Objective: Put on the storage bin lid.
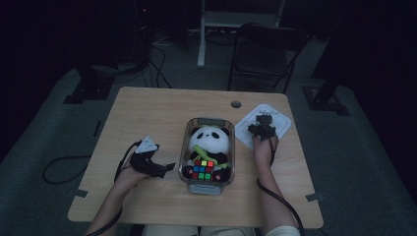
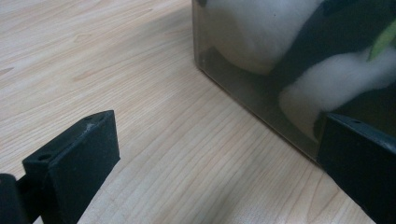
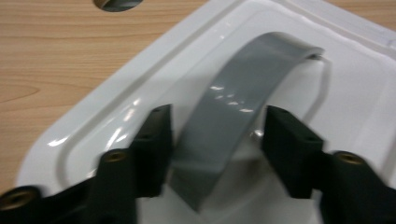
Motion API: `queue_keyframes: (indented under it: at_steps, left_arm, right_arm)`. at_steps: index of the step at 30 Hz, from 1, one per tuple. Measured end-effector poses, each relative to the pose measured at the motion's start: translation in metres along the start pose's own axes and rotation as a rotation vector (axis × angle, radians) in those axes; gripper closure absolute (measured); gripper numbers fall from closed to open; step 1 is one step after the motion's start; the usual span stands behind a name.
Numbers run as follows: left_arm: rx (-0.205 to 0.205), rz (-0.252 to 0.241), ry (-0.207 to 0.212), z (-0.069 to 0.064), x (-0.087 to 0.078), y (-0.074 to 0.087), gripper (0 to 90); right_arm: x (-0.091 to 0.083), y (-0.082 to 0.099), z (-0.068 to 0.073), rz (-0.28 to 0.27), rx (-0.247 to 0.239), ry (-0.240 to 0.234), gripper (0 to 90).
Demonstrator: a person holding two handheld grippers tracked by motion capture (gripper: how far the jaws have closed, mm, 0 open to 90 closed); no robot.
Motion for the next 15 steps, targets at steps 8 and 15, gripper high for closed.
queue_keyframes:
  at_steps: [8,15]
  left_arm:
    - [-0.006,-0.002,-0.006,0.003,0.0,-0.002,0.5]
    - [-0.003,-0.01,-0.008,0.001,0.001,-0.005,0.5]
  right_arm:
    - [-0.006,0.003,-0.002,0.006,0.014,-0.075,64.8]
    - [-0.017,0.005,-0.002,-0.003,-0.001,-0.142,69.0]
Point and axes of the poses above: each handheld gripper's, and its own axes: x roughly forward along the jaws, y roughly out of its underside, z roughly to its left, the point moved 7 cm from there along x, roughly forward along the jaws, and after that the axes turned 14 degrees about -y, right-handed, at the moved point
